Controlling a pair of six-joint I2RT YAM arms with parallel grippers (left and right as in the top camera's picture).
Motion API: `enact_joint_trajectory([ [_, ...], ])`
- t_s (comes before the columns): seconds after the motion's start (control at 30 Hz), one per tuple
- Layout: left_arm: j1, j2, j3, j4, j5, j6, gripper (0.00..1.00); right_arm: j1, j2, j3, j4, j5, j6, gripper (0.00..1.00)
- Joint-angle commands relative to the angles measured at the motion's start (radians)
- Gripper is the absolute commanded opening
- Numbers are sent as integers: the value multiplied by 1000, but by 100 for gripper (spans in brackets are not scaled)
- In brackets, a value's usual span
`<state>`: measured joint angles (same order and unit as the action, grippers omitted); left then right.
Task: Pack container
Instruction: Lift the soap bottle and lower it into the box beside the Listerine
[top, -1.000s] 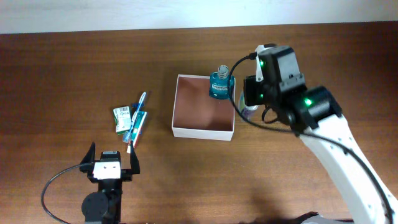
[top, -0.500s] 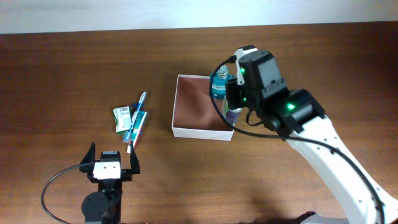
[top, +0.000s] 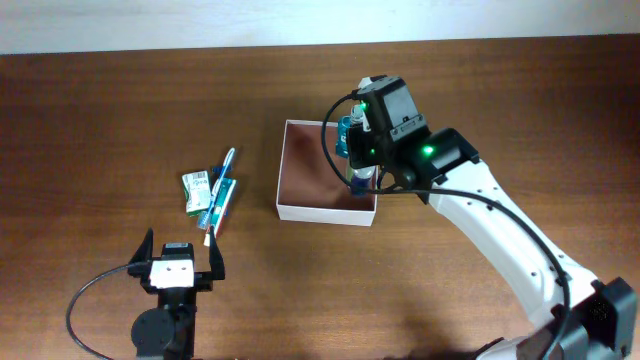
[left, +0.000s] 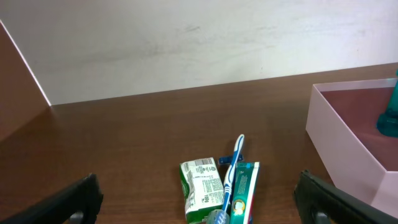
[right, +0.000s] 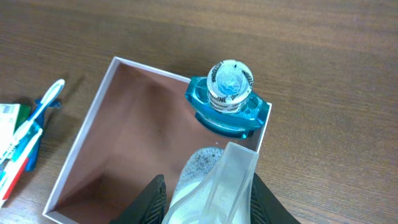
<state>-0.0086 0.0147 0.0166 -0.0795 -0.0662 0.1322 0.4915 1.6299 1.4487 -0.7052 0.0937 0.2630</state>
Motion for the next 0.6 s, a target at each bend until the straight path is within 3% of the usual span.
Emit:
enact_joint_trajectory([
  [0.0,5,-10,-8,3,11,16,99,7,18,8,19,-4,16,32],
  [0.57,5,-10,-8,3,11,16,99,6,87,8,29,23,27,32],
])
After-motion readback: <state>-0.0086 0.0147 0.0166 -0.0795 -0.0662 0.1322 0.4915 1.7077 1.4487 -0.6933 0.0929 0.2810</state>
